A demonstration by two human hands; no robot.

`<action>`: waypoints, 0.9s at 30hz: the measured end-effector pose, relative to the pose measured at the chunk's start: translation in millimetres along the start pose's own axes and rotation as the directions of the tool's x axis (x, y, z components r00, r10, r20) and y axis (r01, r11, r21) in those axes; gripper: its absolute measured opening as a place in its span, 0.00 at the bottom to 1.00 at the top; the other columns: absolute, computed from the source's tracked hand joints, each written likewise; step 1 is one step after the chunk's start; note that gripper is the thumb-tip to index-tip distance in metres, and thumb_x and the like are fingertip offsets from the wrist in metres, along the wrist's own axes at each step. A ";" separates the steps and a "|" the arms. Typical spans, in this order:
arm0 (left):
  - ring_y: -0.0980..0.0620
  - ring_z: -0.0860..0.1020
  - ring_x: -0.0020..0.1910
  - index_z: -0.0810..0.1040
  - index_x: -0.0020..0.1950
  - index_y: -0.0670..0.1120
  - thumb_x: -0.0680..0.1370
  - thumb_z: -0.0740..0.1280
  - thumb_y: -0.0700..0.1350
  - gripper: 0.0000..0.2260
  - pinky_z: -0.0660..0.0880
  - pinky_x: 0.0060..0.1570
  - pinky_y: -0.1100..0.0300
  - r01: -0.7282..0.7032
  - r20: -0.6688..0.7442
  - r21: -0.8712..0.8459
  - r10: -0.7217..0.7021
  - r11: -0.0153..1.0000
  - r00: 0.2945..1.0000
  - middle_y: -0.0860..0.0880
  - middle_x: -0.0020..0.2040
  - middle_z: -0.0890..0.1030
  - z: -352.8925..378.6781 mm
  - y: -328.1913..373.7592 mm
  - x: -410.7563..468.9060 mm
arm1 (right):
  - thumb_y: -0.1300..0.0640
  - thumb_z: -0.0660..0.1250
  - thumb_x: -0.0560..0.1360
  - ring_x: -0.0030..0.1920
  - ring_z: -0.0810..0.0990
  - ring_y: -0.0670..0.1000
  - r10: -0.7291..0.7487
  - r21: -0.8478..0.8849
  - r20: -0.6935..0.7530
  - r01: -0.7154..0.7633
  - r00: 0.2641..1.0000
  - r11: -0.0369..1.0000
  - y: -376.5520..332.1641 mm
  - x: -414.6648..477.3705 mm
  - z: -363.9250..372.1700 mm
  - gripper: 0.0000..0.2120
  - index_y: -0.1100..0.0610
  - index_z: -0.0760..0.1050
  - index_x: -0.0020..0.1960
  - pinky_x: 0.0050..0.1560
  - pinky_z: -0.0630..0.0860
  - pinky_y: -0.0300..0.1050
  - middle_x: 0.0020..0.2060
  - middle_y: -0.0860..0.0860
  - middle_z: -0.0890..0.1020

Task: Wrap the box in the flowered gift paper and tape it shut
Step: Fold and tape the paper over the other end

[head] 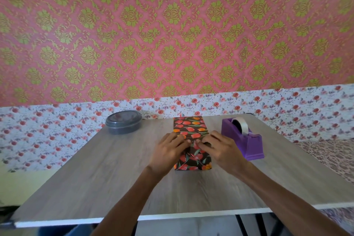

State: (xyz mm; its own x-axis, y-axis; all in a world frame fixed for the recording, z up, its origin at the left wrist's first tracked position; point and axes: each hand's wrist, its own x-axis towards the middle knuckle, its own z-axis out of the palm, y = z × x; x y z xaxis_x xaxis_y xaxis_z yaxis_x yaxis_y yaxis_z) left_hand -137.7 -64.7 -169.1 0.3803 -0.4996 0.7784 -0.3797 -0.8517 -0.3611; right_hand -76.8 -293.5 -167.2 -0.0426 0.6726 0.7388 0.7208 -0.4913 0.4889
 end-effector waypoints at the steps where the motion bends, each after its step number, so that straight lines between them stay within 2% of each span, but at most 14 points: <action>1: 0.50 0.73 0.50 0.81 0.55 0.46 0.71 0.75 0.54 0.18 0.73 0.50 0.57 -0.027 0.021 0.027 0.026 0.999 0.999 0.48 0.51 0.81 -0.3 -2.5 -3.2 | 0.61 0.74 0.74 0.47 0.77 0.52 -0.012 -0.012 -0.007 0.012 1.000 1.000 0.7 -0.9 1.8 0.14 0.59 0.79 0.59 0.41 0.80 0.47 0.46 0.52 0.81; 4: 0.49 0.74 0.50 0.81 0.57 0.46 0.76 0.70 0.51 0.14 0.73 0.51 0.55 -0.085 0.007 0.041 0.084 0.996 0.996 0.48 0.52 0.81 1.0 -10.2 -9.5 | 0.60 0.71 0.76 0.47 0.78 0.52 -0.039 -0.035 0.012 0.039 0.999 0.999 2.0 -4.0 8.9 0.23 0.55 0.71 0.70 0.45 0.80 0.47 0.46 0.51 0.80; 5: 0.49 0.74 0.50 0.81 0.57 0.46 0.77 0.67 0.51 0.13 0.74 0.51 0.54 -0.080 0.003 0.028 0.080 0.996 0.997 0.48 0.52 0.81 0.4 -10.6 -9.7 | 0.60 0.70 0.77 0.47 0.78 0.52 -0.040 -0.033 0.005 0.040 0.999 0.999 2.1 -5.1 10.4 0.23 0.55 0.71 0.70 0.45 0.81 0.48 0.46 0.51 0.80; 7: 0.48 0.75 0.52 0.81 0.59 0.47 0.79 0.64 0.51 0.13 0.74 0.54 0.53 -0.055 0.024 -0.007 0.056 0.998 0.998 0.47 0.55 0.80 -1.1 -10.4 -10.4 | 0.61 0.71 0.76 0.48 0.77 0.53 -0.036 -0.006 -0.017 0.036 0.999 0.999 1.6 -5.9 11.3 0.17 0.56 0.76 0.64 0.45 0.80 0.50 0.47 0.52 0.81; 9: 0.47 0.74 0.59 0.82 0.60 0.48 0.81 0.61 0.52 0.15 0.72 0.60 0.53 -0.012 0.078 -0.069 0.018 0.998 0.997 0.47 0.60 0.79 -5.6 -9.8 -11.6 | 0.60 0.74 0.73 0.49 0.76 0.54 -0.034 0.005 -0.018 0.034 0.999 0.999 1.3 -4.3 9.8 0.13 0.56 0.80 0.57 0.45 0.80 0.50 0.48 0.53 0.82; 11: 0.49 0.72 0.64 0.83 0.59 0.49 0.81 0.60 0.51 0.15 0.68 0.64 0.54 0.108 0.124 -0.210 -0.083 0.972 0.989 0.48 0.65 0.77 -10.3 -9.5 -9.5 | 0.60 0.75 0.72 0.50 0.75 0.54 -0.041 0.004 0.008 0.041 0.999 0.999 2.5 -3.8 10.8 0.12 0.56 0.81 0.56 0.46 0.80 0.50 0.48 0.53 0.81; 13: 0.56 0.73 0.62 0.84 0.56 0.50 0.81 0.63 0.50 0.11 0.72 0.61 0.54 0.332 0.144 -0.401 -0.299 0.854 0.943 0.52 0.61 0.80 -14.0 -7.3 -3.5 | 0.61 0.74 0.72 0.50 0.76 0.55 -0.065 0.006 0.038 0.065 0.997 0.998 4.2 -2.1 12.0 0.12 0.55 0.80 0.56 0.48 0.79 0.51 0.48 0.53 0.81; 15: 0.60 0.75 0.56 0.82 0.51 0.52 0.77 0.71 0.50 0.05 0.76 0.56 0.54 0.533 0.200 -0.527 -0.512 0.662 0.835 0.58 0.53 0.80 -14.0 -3.4 6.4 | 0.63 0.74 0.72 0.51 0.77 0.56 -0.105 -0.001 0.058 0.105 0.993 0.994 5.5 0.8 11.9 0.12 0.55 0.80 0.55 0.49 0.79 0.51 0.50 0.54 0.81; 16: 0.59 0.75 0.55 0.81 0.52 0.54 0.74 0.74 0.51 0.08 0.76 0.55 0.55 0.599 0.244 -0.543 -0.572 0.589 0.783 0.60 0.52 0.79 -13.4 -2.5 12.2 | 0.64 0.74 0.72 0.51 0.77 0.56 -0.126 -0.006 0.067 0.126 0.990 0.992 6.9 2.8 10.6 0.13 0.55 0.80 0.55 0.49 0.79 0.51 0.50 0.53 0.82; 18: 0.56 0.74 0.55 0.81 0.55 0.55 0.71 0.76 0.53 0.14 0.74 0.56 0.55 0.641 0.310 -0.527 -0.576 0.558 0.757 0.59 0.52 0.78 -8.0 -3.7 18.0 | 0.65 0.74 0.71 0.51 0.78 0.55 -0.153 -0.001 0.090 0.153 0.984 0.988 9.4 5.2 7.5 0.13 0.55 0.81 0.54 0.48 0.79 0.49 0.51 0.53 0.82; 21: 0.53 0.71 0.59 0.85 0.54 0.53 0.69 0.78 0.53 0.15 0.72 0.58 0.52 0.628 0.341 -0.473 -0.529 0.618 0.777 0.55 0.57 0.78 -2.8 -9.8 23.9 | 0.66 0.74 0.70 0.53 0.78 0.55 -0.163 0.020 0.133 0.161 0.978 0.987 12.3 8.7 3.8 0.13 0.56 0.81 0.53 0.48 0.79 0.48 0.51 0.53 0.82; 24: 0.54 0.72 0.63 0.84 0.52 0.50 0.67 0.79 0.52 0.16 0.72 0.62 0.54 0.633 0.398 -0.471 -0.492 0.615 0.774 0.52 0.64 0.76 -3.2 -14.5 28.6 | 0.68 0.75 0.68 0.54 0.78 0.55 -0.171 0.039 0.171 0.167 0.970 0.985 13.7 12.7 1.0 0.15 0.56 0.82 0.52 0.49 0.79 0.47 0.52 0.52 0.82; 27: 0.54 0.77 0.56 0.78 0.49 0.52 0.67 0.79 0.48 0.15 0.78 0.57 0.52 0.636 0.449 -0.498 -0.452 0.590 0.770 0.55 0.57 0.79 -2.7 -11.2 30.4 | 0.68 0.75 0.68 0.55 0.77 0.54 -0.208 0.046 0.214 0.203 0.954 0.978 18.4 14.3 -1.5 0.16 0.56 0.82 0.54 0.51 0.79 0.46 0.53 0.52 0.81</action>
State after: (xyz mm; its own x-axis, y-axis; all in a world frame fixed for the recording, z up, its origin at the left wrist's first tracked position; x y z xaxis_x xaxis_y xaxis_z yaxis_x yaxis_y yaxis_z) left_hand -124.1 -70.0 -140.0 0.8436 -0.0706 0.5323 -0.4015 -0.7413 0.5379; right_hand -65.2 -293.7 -146.9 -0.0426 0.8627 0.5039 0.7284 -0.3184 0.6066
